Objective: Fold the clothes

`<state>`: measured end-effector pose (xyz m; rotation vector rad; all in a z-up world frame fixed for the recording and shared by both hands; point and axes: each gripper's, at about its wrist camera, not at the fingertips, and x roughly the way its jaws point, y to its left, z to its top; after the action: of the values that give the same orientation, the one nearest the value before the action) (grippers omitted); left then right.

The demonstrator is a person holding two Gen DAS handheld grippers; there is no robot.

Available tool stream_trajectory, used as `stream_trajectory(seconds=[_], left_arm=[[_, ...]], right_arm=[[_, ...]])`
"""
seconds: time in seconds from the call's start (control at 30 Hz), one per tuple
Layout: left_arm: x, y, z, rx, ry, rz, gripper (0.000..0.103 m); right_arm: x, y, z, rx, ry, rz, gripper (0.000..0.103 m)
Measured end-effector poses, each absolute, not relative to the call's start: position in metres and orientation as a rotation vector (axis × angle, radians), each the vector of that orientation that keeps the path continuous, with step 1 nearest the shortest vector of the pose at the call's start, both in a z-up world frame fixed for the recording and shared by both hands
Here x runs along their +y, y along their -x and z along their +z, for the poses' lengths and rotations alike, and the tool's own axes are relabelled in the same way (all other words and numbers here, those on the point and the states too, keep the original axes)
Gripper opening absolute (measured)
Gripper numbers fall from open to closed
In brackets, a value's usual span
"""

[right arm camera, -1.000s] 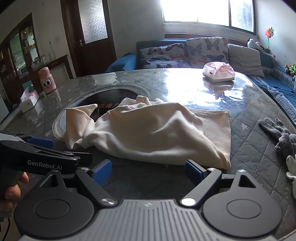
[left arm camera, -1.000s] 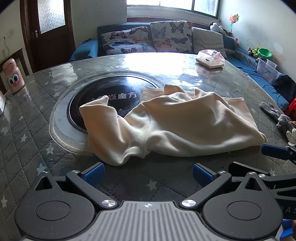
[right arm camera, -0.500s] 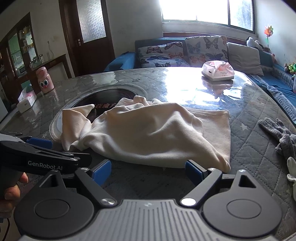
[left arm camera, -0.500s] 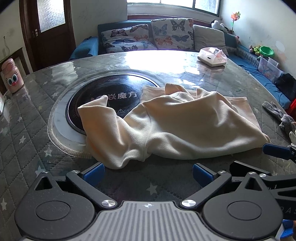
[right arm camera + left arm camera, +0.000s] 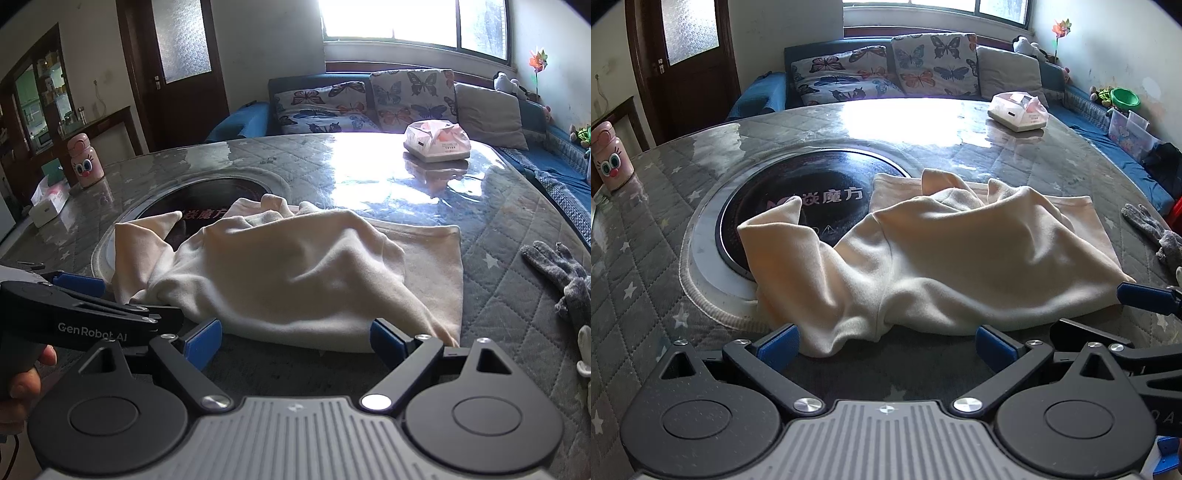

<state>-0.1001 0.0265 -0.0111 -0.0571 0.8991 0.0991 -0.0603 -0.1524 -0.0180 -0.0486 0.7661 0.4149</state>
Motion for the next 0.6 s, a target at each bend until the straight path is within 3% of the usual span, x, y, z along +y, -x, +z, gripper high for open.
stream_trajectory(seconds=[0.6], left_arm=[[0.034, 0.059, -0.005, 0.881, 0.015, 0.099, 0.103]], right_arm=[[-0.158, 0.021, -0.013, 0.75, 0.081, 0.402, 0.089]])
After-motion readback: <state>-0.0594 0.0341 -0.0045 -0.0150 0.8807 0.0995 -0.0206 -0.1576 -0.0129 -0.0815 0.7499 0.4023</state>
